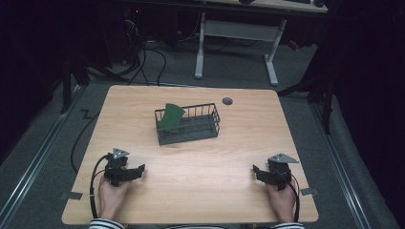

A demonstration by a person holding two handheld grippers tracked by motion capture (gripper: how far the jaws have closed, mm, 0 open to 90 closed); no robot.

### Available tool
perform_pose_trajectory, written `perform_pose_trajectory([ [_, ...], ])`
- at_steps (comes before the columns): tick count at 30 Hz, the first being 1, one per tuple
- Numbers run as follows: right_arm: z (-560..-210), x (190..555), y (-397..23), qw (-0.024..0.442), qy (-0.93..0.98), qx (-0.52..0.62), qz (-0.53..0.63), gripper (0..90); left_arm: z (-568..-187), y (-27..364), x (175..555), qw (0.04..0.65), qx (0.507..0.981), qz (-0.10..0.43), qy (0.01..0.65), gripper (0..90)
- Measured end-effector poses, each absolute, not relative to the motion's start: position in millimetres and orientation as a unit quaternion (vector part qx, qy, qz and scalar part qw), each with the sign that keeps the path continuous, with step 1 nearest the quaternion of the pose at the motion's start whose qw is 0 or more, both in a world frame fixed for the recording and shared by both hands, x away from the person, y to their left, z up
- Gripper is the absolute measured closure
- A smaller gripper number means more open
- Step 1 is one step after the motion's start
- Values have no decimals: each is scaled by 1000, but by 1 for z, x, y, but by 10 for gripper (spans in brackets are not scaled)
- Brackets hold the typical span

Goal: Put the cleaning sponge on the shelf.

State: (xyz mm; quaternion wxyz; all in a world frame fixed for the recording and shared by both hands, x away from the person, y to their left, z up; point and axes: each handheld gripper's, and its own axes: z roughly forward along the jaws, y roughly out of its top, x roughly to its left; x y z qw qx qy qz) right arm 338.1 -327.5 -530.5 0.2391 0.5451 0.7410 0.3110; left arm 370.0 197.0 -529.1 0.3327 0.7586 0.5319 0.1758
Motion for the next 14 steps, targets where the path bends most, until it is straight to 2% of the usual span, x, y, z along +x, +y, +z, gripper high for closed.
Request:
perform_pose_trajectory([
  [4, -530, 338, -328, 239, 741, 545, 311, 293, -537, 193, 365, 336, 756, 223, 516, 245],
  [14, -531, 338, -328, 239, 741, 545, 311, 293, -537, 193, 365, 336, 755, 222, 518, 242],
])
